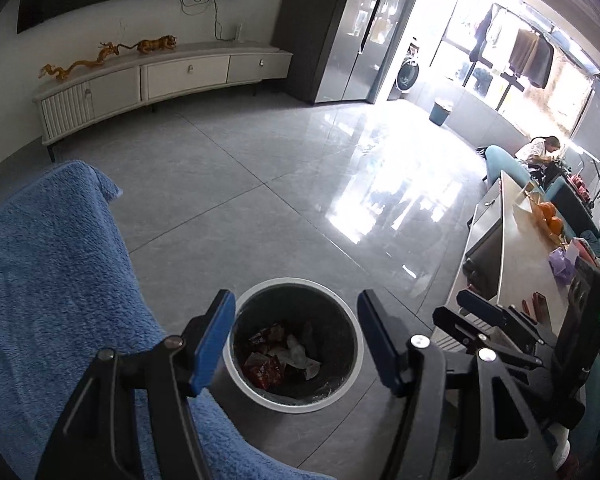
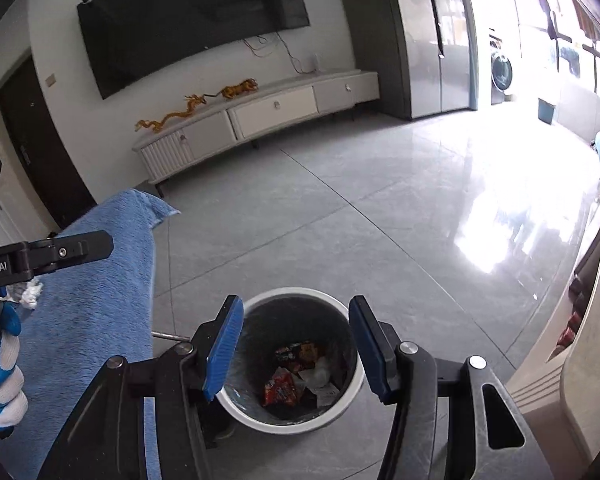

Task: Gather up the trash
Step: 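Return to the rug and grasp the purple wrapper with the left tool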

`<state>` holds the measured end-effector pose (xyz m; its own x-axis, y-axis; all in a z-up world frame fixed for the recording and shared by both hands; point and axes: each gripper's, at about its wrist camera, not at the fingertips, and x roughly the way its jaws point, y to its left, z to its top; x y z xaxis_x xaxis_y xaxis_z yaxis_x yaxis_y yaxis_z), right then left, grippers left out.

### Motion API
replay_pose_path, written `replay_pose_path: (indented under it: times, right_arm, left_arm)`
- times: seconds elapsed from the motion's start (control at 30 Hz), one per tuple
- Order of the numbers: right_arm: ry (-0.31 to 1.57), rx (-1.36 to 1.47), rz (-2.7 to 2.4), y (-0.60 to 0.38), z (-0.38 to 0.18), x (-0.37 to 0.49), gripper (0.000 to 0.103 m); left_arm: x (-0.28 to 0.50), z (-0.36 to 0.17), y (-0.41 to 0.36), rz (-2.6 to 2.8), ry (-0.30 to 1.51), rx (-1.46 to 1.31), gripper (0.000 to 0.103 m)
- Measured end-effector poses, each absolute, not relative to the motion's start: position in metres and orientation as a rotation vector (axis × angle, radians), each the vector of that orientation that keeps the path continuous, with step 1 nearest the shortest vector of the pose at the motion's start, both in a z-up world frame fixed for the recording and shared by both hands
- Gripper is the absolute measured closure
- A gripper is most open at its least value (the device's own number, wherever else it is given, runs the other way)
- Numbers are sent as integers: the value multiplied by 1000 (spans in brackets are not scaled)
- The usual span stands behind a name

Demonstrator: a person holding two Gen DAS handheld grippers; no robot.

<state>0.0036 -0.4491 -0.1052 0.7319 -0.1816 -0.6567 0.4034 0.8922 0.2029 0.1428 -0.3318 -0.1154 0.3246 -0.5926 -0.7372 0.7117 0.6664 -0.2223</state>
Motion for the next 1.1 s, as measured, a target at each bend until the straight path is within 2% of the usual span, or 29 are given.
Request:
replay_pose_path:
  times: [0.27,0.6,0.87,1.1]
  right_arm:
    - [590,240,-199,-383,-46,11,51]
    - [555,142,17,-286,-1,57,51]
    - [624,81,181,-216,-16,125,51]
    - [719,36,337,-150,-54,185,51]
  left_arm:
    - [125,-69,-250,-817,786,117,41]
    - [132,-52,-77,-649,689,64,41]
    - [181,-70,70,-390,710,41,41]
    - [259,-79,150,-232,755,4,40]
